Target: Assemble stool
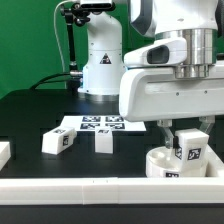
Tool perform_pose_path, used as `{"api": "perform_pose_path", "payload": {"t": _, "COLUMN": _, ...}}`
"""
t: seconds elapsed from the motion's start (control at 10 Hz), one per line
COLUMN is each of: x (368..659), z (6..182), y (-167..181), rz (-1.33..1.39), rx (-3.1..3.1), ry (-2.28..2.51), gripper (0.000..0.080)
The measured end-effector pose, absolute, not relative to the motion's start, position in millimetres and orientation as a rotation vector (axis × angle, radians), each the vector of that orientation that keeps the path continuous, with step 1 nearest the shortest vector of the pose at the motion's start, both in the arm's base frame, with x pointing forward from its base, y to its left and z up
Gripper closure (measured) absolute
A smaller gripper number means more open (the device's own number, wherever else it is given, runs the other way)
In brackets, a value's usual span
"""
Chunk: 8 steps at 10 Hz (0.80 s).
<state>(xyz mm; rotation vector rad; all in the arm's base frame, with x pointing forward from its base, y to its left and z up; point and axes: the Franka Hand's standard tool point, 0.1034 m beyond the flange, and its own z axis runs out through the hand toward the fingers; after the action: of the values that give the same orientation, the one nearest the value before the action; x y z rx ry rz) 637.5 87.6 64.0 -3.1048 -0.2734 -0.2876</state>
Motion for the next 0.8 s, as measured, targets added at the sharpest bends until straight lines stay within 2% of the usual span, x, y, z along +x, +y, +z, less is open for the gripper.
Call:
{"api": "perform_pose_path", "payload": {"t": 0.3, "x": 637.3, "z": 63.5, "y": 87.6, "rz": -0.282, "rx": -3.099, "ry": -0.058, "gripper": 0.0455}}
{"api": "perform_pose_path", "payload": {"t": 0.8, "x": 639.0, "z": 62.9, "y": 74.3, "rz": -0.354, "rx": -2.997, "ry": 0.596, "gripper": 0.0455}}
